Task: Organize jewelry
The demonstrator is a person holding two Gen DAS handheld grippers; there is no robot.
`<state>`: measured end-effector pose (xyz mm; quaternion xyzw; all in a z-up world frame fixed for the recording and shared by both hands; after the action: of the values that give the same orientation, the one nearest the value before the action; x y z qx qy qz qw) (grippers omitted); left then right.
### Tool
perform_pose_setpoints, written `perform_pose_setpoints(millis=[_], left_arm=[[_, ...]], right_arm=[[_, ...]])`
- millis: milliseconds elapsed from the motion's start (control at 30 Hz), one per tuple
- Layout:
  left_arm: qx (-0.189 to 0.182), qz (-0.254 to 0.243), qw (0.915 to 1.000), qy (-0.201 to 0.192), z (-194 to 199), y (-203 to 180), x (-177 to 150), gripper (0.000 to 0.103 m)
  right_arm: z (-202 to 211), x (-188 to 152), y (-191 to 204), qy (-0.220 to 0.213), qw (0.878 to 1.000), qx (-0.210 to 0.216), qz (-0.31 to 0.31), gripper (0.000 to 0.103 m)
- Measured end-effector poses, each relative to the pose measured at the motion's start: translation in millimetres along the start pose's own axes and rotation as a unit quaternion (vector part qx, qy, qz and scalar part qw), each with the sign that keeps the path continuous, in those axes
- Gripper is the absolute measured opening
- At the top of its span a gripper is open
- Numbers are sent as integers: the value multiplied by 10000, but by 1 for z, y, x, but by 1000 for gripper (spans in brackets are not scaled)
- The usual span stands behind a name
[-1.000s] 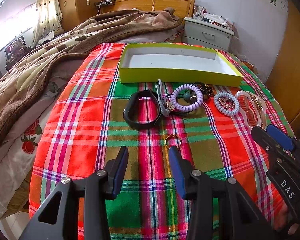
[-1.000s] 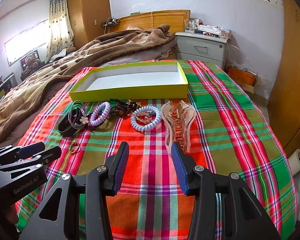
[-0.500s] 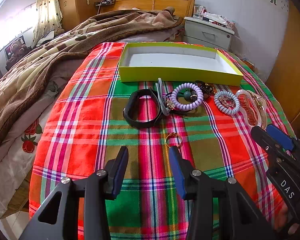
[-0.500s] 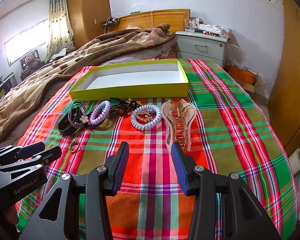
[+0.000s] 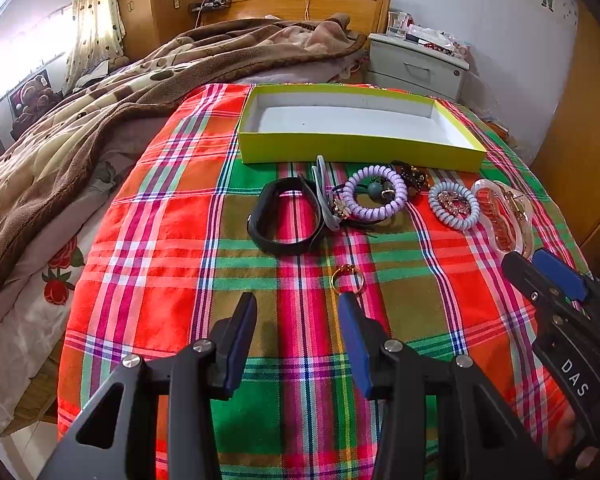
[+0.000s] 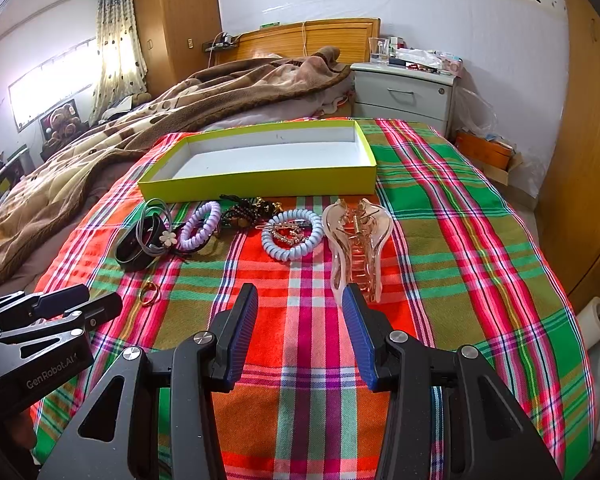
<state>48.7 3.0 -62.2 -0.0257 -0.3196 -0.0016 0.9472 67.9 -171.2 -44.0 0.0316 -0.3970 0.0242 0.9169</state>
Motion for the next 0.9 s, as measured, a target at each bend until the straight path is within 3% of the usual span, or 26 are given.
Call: perform_pose_setpoints(millis=[733, 900], left_arm=[[-36, -4, 10000, 24, -4, 2, 4, 44], [-238, 152, 9996, 31, -3, 11, 10, 44]], right_arm=[[-1, 4, -3, -11, 10000, -36, -13, 45], [8, 17, -17, -267, 9996, -48, -121, 45]])
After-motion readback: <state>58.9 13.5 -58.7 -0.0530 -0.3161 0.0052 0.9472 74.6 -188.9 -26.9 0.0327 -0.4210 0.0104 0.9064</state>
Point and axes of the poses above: each gripper's, at about its wrist camera, not at the fingertips, and z roughly against the way its jaws point, y to its left, x to its top, the point moved 8 cm from there along -z, roughly the way its jaws point, and after that the axes turned 2 degrees about -x, right-handed, at the moved point
